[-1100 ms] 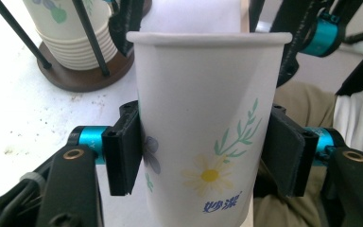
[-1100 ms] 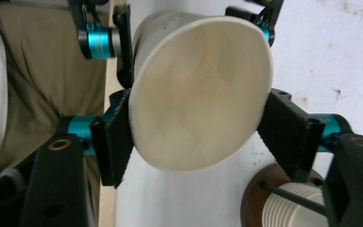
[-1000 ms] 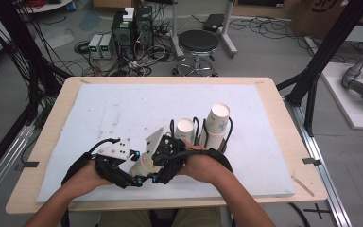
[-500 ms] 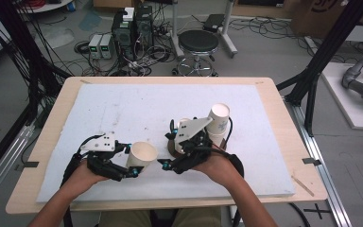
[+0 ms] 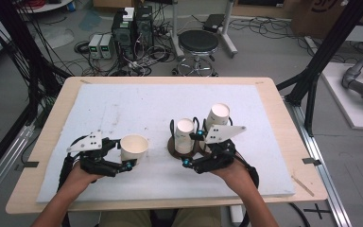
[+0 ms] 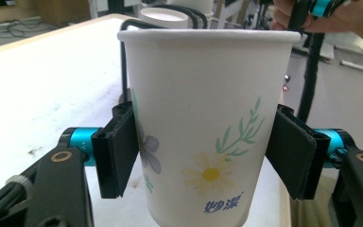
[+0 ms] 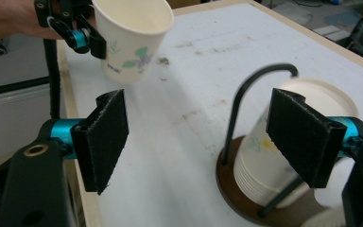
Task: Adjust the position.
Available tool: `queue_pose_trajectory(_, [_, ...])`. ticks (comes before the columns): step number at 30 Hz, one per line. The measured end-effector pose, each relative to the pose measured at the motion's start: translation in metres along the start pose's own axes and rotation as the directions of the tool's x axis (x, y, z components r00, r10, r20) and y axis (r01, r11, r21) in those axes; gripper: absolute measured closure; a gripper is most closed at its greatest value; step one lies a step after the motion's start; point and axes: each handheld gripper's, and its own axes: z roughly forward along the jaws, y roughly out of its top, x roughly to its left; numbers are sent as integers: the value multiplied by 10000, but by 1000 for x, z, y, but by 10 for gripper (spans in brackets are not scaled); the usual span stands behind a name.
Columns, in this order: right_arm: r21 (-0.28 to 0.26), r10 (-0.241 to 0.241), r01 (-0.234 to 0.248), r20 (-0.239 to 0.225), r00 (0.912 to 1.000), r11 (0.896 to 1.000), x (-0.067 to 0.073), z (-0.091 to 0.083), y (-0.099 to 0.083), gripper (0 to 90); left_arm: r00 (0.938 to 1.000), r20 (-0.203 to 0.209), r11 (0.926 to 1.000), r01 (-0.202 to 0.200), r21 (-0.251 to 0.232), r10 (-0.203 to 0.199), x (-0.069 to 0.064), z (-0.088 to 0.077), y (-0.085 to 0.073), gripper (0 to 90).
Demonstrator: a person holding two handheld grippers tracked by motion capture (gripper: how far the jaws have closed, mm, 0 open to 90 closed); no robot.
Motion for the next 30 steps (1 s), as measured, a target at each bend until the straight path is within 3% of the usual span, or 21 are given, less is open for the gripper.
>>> queue_pose_trajectory(6, [-46,287,-285,600,9978,9996,-6,-11,-17,223,9986,-530,9981,4,-615,-37,5,-8,-4,304])
queue_pose_trajectory(13, [-211,627,-604,1309,9894,9980,-12,-24,-37,219,9944,-1036,9919,54,-1266,-186,10,-20,-10,303])
queue_pose_trajectory(17, [-459,938,-872,1699,9810,9951,-14,-30,-51,211,9914,-1289,9871,27,-1602,-237,12,-26,-12,302])
queue_pose_trajectory(24, [-727,1298,-1148,2550,9582,9907,-18,-41,-73,207,9882,-1503,9754,-48,-2204,-291,12,-33,-14,302])
queue_pose_trajectory(30, [-965,1454,-1231,2766,9499,9877,-20,-49,-77,208,9872,-1578,9743,-125,-2247,-237,14,-33,-16,301])
